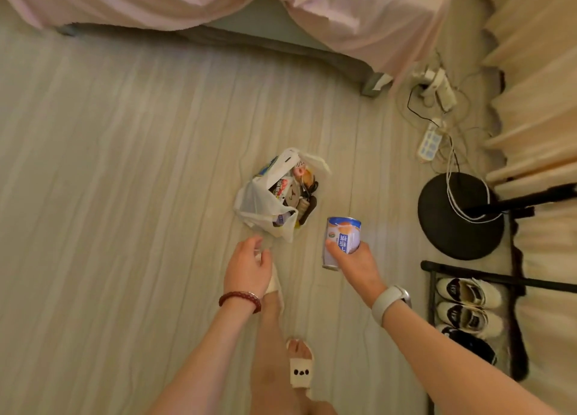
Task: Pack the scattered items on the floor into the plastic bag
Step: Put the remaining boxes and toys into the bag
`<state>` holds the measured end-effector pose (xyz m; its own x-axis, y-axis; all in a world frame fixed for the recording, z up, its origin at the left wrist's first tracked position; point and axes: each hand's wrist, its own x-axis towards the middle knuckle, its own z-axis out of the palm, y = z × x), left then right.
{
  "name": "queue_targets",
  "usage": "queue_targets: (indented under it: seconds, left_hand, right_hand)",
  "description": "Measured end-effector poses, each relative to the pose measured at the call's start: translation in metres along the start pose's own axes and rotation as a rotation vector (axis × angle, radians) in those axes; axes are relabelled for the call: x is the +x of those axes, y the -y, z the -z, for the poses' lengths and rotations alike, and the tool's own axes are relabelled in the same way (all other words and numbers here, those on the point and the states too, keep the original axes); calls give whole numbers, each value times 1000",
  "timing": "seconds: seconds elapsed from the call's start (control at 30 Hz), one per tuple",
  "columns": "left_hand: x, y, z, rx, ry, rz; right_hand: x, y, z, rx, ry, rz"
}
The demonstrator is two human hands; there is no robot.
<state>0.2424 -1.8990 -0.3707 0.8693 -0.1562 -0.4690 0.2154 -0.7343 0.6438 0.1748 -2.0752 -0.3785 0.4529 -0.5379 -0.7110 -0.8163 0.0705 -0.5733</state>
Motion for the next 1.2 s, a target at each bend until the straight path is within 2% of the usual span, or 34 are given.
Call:
queue_targets:
  seconds: [0.1, 0.23, 0.33, 0.43, 0.5, 0.63, 0.77, 0.87, 0.97, 1.07, 1.13, 1.2]
  left_hand:
    - [63, 6, -24, 122, 68, -50]
    - [168, 30, -75, 339, 198, -298]
    - [226, 58, -120, 579, 319, -409]
    - [264, 86, -161, 783, 357, -550]
    - [277, 103, -183, 845, 301, -614]
    - [292, 122, -197, 658, 100, -730]
    - [295, 121, -181, 525, 127, -696]
    - [295, 115, -169, 483, 127, -680]
    - [296, 103, -160, 461, 149, -672]
    - [293, 91, -150, 329, 222, -636]
    - [288, 86, -142, 176, 232, -502]
    - [281, 85, -135, 53, 182, -323]
  right_hand:
    - [61, 17, -23, -36, -29, -48]
    - [177, 5, -80, -135, -55, 8]
    - [255, -18, -116, -213, -95, -4]
    - [310, -28, -140, -288, -153, -17]
    - [340, -37, -152, -343, -192, -39]
    - [373, -47, -167, -373, -242, -26]
    - [373, -54, -169, -389, -260, 79]
    - [365, -60, -162, -467, -144, 181]
    - [362, -66, -145, -610, 14, 207]
    - [359, -62, -128, -587, 72, 226]
    - [354, -55, -116, -444, -29, 245]
    - [354, -44, -102, -330, -241, 279]
